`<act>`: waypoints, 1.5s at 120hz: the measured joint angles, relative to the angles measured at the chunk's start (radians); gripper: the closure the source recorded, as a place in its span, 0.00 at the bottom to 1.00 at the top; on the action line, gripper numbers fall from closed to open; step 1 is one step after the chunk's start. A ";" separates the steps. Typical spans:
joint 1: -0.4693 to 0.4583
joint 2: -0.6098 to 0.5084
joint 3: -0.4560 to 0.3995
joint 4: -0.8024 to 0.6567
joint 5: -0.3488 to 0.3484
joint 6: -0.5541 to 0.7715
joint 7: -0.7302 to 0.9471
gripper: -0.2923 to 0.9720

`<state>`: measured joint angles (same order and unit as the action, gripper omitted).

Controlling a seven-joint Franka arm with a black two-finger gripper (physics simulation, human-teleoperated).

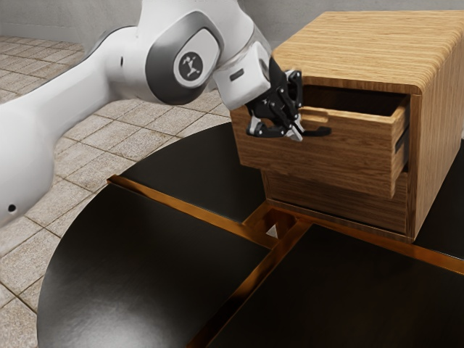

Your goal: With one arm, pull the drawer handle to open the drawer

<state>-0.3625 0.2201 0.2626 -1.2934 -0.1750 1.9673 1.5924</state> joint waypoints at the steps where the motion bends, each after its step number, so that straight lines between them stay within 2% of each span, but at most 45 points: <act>1: 0.000 -0.001 0.000 -0.003 0.000 0.002 0.000 0.86; 17: -0.009 -0.048 -0.001 -0.074 0.010 0.025 0.000 0.82; 33: -0.022 -0.098 0.000 -0.133 0.017 0.037 -0.002 0.84; 54: -0.044 -0.189 0.000 -0.233 0.065 0.045 -0.021 0.85; 83: -0.074 -0.281 0.005 -0.344 0.083 0.052 -0.041 0.85; 124: -0.141 -0.472 0.003 -0.545 0.172 0.074 -0.071 0.82; 150: -0.165 -0.584 0.005 -0.653 0.226 0.095 -0.096 0.84; 180: -0.170 -0.625 0.003 -0.694 0.264 0.100 -0.126 0.80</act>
<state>-0.5321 -0.4048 0.2659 -1.9871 0.0894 2.0671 1.4660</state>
